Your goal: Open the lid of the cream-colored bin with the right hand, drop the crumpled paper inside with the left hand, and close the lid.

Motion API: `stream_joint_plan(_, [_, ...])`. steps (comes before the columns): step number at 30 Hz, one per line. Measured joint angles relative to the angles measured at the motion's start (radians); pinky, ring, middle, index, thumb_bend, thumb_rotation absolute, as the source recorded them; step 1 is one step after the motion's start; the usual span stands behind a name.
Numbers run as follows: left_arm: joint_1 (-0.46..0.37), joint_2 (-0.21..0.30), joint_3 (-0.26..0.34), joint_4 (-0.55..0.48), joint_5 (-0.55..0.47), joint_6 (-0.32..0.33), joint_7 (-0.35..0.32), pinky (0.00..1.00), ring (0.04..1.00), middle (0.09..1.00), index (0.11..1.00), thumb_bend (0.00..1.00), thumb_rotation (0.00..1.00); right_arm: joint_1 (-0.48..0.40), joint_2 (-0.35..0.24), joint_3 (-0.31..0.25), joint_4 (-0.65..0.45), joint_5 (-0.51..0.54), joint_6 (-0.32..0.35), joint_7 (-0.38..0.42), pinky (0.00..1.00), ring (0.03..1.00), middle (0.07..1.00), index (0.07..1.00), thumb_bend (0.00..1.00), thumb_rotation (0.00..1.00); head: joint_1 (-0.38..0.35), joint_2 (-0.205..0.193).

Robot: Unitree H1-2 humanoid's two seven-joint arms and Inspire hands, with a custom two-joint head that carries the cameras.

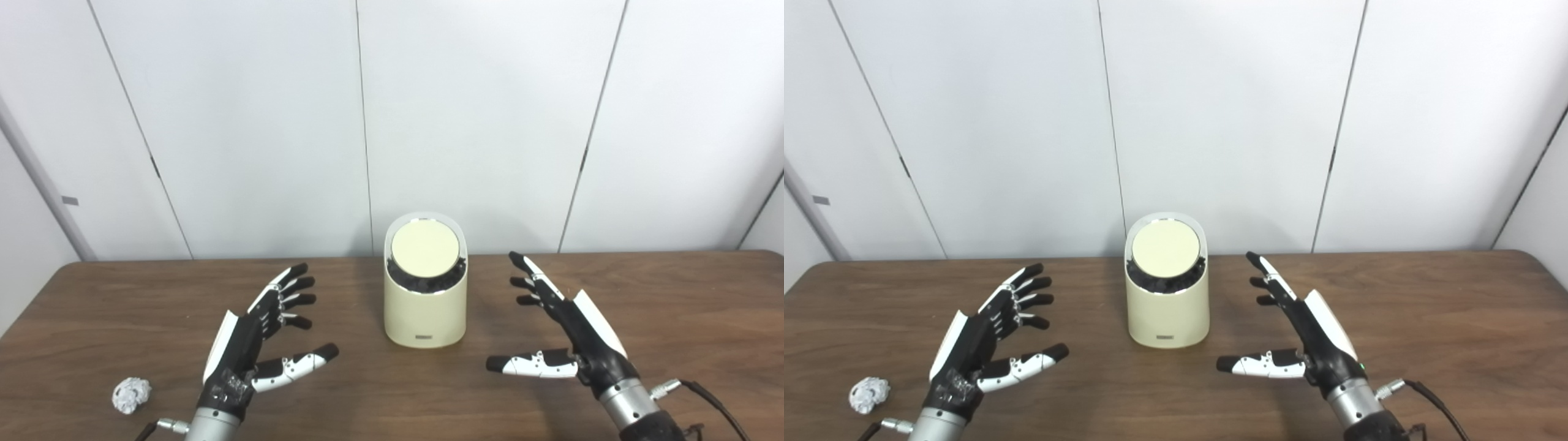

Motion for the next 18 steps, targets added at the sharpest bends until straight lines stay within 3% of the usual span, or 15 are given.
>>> stream_joint_plan(11, [0.002,0.000,0.000,0.000,0.000,-0.001,0.000,0.64,0.786,0.850,0.903,0.71,0.09,0.002,0.000,0.001,-0.006,-0.003,0.023,0.001,0.79,0.896,0.973,0.965,0.85,0.30,0.002,0.003])
stream_joint_plan(18, [0.002,0.000,0.000,-0.008,0.001,-0.001,0.000,0.63,0.781,0.848,0.902,0.72,0.10,0.003,0.007,0.003,-0.006,-0.013,0.023,-0.006,0.76,0.875,0.959,0.950,0.81,0.36,0.000,0.003])
